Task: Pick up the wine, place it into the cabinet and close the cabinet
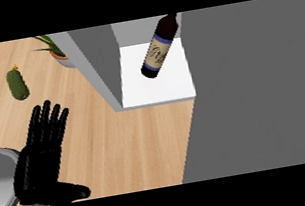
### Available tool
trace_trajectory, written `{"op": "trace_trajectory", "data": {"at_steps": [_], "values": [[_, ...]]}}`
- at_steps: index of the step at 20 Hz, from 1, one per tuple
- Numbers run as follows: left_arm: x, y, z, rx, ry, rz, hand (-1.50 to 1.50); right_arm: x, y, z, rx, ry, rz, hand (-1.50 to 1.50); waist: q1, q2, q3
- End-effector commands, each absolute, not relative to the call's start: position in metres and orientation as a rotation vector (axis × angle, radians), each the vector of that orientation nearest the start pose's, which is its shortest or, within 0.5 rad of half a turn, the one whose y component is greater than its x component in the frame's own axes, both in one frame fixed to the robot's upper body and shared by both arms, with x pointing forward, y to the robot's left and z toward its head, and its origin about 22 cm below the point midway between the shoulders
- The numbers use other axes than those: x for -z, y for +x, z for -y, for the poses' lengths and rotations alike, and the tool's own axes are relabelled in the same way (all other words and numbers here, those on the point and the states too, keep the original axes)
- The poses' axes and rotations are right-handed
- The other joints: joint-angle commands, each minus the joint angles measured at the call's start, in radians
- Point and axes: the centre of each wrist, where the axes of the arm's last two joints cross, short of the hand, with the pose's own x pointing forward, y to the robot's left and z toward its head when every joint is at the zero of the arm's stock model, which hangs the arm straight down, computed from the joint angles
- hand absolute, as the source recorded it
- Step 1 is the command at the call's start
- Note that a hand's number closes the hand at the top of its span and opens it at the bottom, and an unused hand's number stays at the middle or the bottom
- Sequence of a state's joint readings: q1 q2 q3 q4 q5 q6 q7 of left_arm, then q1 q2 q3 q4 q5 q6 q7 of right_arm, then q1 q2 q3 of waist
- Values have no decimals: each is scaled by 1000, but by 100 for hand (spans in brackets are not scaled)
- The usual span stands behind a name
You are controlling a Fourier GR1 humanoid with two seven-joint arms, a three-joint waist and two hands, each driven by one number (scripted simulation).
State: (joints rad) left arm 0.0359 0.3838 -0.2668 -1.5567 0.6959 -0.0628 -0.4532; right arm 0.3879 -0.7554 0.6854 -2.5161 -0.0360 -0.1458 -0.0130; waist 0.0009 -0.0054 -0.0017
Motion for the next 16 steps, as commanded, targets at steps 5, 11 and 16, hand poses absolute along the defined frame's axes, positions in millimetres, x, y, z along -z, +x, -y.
{"op": "trace_trajectory", "data": {"at_steps": [5, 11, 16], "values": [[-22, 232, -307, -158, -414, 1853, -150, -192, 55, 192, -659, 582, 1817, 150, 3, 4, -1], [-22, 222, -333, -136, -408, 1850, -150, -188, 57, 182, -677, 583, 1798, 150, 10, 4, -3], [-20, 219, -349, -136, -434, 1859, -150, -181, 72, 176, -671, 632, 1816, 150, 30, 11, -4]]}}
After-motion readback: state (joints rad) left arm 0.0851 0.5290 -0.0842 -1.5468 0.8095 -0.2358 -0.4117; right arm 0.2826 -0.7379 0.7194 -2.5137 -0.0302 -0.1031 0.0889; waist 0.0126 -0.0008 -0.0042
